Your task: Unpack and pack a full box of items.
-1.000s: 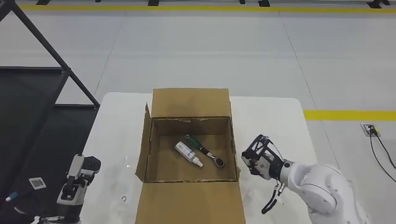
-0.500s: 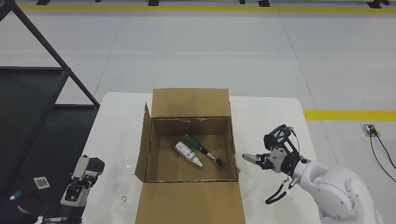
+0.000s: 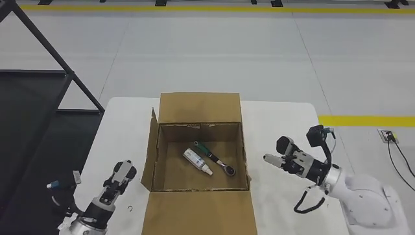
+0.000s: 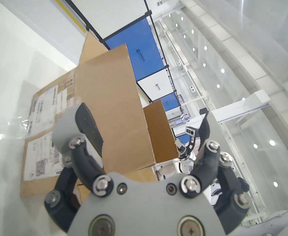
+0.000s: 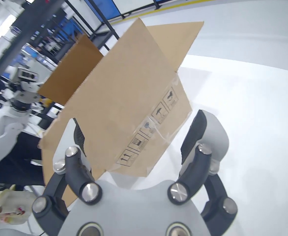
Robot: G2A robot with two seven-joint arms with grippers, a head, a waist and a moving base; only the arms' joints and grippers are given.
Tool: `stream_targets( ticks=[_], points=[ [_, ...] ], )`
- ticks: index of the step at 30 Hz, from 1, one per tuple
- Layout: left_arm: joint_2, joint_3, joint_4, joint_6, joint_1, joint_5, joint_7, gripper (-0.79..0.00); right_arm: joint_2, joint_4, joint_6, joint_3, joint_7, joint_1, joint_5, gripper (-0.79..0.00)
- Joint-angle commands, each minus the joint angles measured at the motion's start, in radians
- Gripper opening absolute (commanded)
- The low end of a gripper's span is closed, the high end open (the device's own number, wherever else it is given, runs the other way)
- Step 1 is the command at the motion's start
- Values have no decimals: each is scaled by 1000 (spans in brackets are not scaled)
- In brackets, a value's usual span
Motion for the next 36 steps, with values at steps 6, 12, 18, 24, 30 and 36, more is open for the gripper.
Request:
stream_targets(
  ticks=[6,12,18,24,30,36],
  points=[
    [7,78,11,27,-42,49,-91,0,14,76,21,-2,205,53,290,0],
    [12,139,23,33,-59,100,-140,0,14,76,21,-2,205,53,290,0],
    [14,180,39,37,-66,128,-133,0,10,108,93,-83,171,80,362,0],
    [18,189,50,41,-65,125,-120,0,-3,201,145,-196,110,162,413,0],
    [20,199,55,54,-59,124,-100,0,-17,250,206,-295,41,217,390,0],
    [16,201,46,83,-56,89,-30,0,-17,243,237,-292,-38,221,322,0]
  ],
)
